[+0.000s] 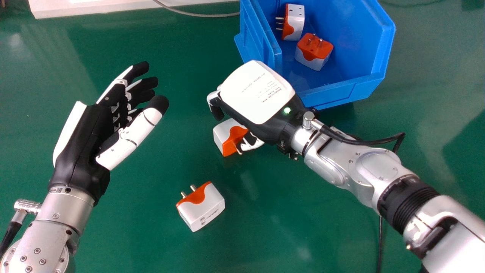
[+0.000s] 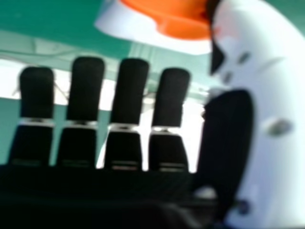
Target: Pick all objects and put in blue box
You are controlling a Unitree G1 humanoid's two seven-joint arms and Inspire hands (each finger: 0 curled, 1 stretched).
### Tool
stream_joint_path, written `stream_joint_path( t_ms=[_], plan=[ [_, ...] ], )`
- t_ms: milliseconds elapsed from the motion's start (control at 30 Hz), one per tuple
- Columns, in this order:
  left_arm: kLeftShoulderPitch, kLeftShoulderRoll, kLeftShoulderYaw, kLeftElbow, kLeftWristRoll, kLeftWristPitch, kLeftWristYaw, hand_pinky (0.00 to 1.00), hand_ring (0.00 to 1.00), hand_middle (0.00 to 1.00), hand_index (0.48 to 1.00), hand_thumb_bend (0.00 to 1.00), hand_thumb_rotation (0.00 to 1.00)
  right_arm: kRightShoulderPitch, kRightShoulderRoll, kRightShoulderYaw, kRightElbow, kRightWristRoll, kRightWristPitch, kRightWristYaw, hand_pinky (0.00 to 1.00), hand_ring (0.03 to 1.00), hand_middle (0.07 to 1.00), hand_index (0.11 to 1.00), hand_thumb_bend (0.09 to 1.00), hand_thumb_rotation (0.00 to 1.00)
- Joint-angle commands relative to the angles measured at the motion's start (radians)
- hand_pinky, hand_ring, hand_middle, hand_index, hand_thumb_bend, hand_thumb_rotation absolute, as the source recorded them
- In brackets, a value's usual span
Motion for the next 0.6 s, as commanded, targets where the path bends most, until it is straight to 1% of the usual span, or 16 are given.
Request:
stream_joint_path(
  t_ms=[0, 167, 300, 433, 500, 533, 567],
  plan=[
    [-0.010, -0.004, -0.001, -0.020, 0.001, -0.010, 0.004, 0.83, 0.87, 0.87, 0.907, 0.61, 0.60, -0.004, 0.001, -0.017, -0.020, 0.030, -0.005, 0.011, 0.36, 0.429, 0.506, 0.491, 0.507, 0.00],
    [-0.011, -0.007, -0.001, -0.019, 0.004, -0.011, 0.005, 0.83, 0.87, 0.87, 0.907, 0.61, 0.60, -0.002, 0.003, -0.020, -0.027, 0.042, 0.010, 0.037, 0.36, 0.427, 0.502, 0.491, 0.505, 0.00],
    [-0.013, -0.008, -0.004, -0.020, 0.009, -0.010, 0.006, 0.83, 0.87, 0.87, 0.907, 0.61, 0.60, 0.009, 0.003, -0.036, -0.075, 0.064, 0.051, 0.135, 0.36, 0.431, 0.505, 0.485, 0.503, 0.00],
    [-0.021, -0.007, -0.006, -0.008, 0.013, -0.016, 0.006, 0.83, 0.87, 0.87, 0.907, 0.61, 0.60, 0.010, 0.001, -0.044, -0.131, 0.078, 0.093, 0.254, 0.36, 0.435, 0.509, 0.480, 0.503, 0.00],
    [-0.022, -0.006, -0.006, -0.004, 0.014, -0.019, 0.005, 0.83, 0.87, 0.87, 0.906, 0.61, 0.60, 0.011, -0.006, -0.047, -0.160, 0.086, 0.104, 0.302, 0.39, 0.520, 0.583, 0.485, 0.492, 0.00],
    [-0.024, -0.006, -0.005, -0.002, 0.015, -0.020, 0.004, 0.83, 0.87, 0.87, 0.906, 0.61, 0.60, 0.011, -0.009, -0.050, -0.169, 0.090, 0.105, 0.319, 0.39, 0.520, 0.583, 0.485, 0.492, 0.00],
    [-0.025, -0.006, -0.005, 0.000, 0.015, -0.020, 0.004, 0.83, 0.87, 0.87, 0.906, 0.61, 0.60, 0.013, -0.011, -0.052, -0.176, 0.092, 0.105, 0.331, 0.40, 0.558, 0.616, 0.487, 0.487, 0.00]
  ],
)
